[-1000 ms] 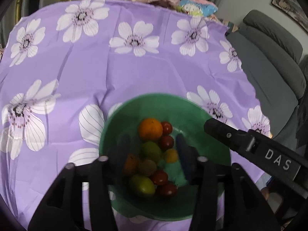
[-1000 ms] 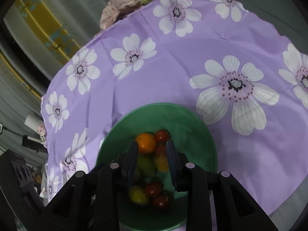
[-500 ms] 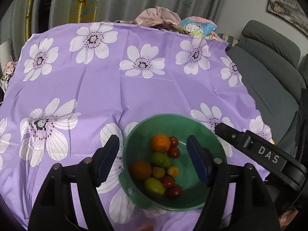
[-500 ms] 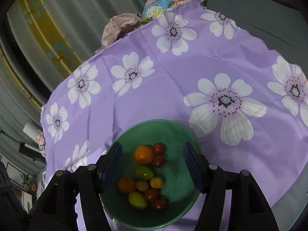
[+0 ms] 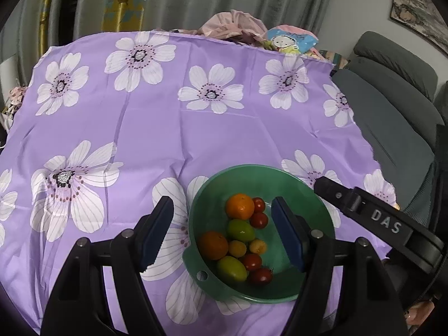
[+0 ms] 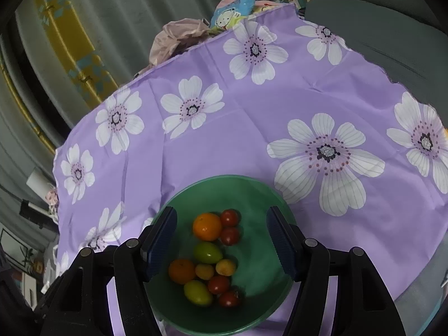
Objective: Organize fruits
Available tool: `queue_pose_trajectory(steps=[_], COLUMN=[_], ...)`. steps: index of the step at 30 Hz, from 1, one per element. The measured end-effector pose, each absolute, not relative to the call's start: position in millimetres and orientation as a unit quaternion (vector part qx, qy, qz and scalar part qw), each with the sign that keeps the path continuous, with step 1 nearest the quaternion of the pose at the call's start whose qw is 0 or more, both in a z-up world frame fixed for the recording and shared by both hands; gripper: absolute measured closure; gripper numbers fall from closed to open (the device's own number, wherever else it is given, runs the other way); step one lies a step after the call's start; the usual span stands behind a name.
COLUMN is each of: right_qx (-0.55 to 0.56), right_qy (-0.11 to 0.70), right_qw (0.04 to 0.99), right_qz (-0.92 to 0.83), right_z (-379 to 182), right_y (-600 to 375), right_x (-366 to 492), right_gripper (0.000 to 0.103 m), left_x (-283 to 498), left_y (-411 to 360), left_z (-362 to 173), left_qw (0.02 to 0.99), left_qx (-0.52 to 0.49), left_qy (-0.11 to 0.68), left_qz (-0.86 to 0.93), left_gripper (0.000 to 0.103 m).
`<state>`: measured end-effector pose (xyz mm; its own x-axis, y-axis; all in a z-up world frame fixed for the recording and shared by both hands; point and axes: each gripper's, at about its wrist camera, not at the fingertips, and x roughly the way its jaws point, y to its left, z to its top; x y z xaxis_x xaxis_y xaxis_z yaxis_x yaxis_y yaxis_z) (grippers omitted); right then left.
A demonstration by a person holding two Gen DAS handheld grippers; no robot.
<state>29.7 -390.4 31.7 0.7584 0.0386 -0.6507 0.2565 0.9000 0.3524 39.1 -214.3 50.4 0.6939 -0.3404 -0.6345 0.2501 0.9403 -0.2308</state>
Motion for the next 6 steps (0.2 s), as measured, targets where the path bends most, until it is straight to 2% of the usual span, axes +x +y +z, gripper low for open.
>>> queue_pose_trajectory(steps=[6], right_qx=[0.202], right_qy=[0.346], right_qw=[0.914], right_qz=[-0.068], right_z=[31.7], right_y=[-386.2], right_x=[31.3], right_gripper=[0.036], left_x=[36.5], left_y=[-211.6], left_z=[49.5], left_qw=[0.917], left_qx=[-0.07], left_qy=[0.354], left_qz=[-0.172], left_gripper=[0.03])
